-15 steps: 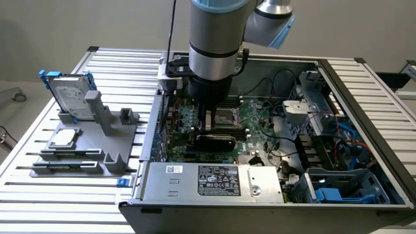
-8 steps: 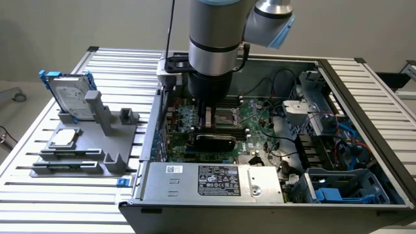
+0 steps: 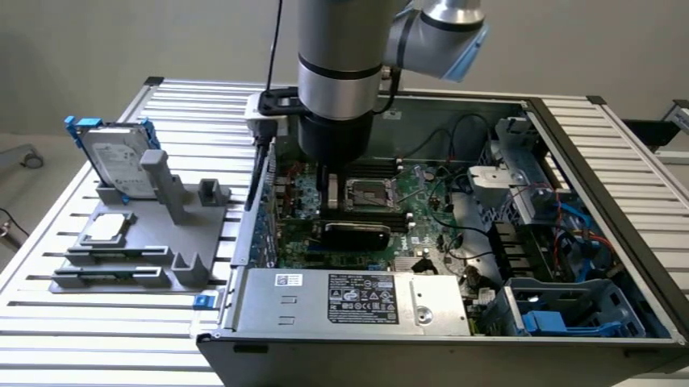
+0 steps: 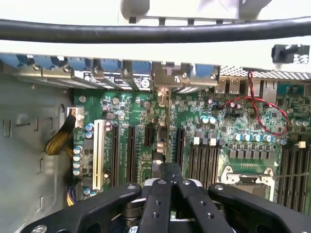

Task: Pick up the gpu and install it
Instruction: 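Press down on the gpu until it lock into place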

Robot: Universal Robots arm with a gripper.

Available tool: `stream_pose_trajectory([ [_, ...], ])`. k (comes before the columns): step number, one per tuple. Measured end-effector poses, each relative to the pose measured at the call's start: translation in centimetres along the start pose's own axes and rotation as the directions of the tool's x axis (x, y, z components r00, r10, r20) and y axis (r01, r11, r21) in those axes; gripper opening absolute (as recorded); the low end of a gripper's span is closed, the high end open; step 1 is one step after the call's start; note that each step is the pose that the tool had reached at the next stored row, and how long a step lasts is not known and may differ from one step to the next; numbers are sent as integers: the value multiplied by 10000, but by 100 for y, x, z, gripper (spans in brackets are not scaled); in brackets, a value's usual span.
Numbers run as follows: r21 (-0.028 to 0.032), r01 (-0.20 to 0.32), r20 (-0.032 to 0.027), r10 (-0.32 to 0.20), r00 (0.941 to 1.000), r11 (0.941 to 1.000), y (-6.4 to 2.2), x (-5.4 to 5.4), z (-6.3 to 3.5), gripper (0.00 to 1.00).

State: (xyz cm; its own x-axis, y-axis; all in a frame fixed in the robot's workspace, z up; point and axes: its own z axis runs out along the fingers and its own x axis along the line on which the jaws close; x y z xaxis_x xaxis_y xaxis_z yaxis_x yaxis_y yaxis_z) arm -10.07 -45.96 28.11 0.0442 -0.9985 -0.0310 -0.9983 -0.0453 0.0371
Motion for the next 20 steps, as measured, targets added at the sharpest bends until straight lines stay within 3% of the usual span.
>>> stream_pose_trajectory([
  [6,-20,-3,-117,3,9999,10000,123,-5,-2,11],
  [17,-95,-11,-235,9,9997,10000,288,-13,-22,11],
  [20,-142,-12,-255,9,9997,9999,303,-13,-39,11],
])
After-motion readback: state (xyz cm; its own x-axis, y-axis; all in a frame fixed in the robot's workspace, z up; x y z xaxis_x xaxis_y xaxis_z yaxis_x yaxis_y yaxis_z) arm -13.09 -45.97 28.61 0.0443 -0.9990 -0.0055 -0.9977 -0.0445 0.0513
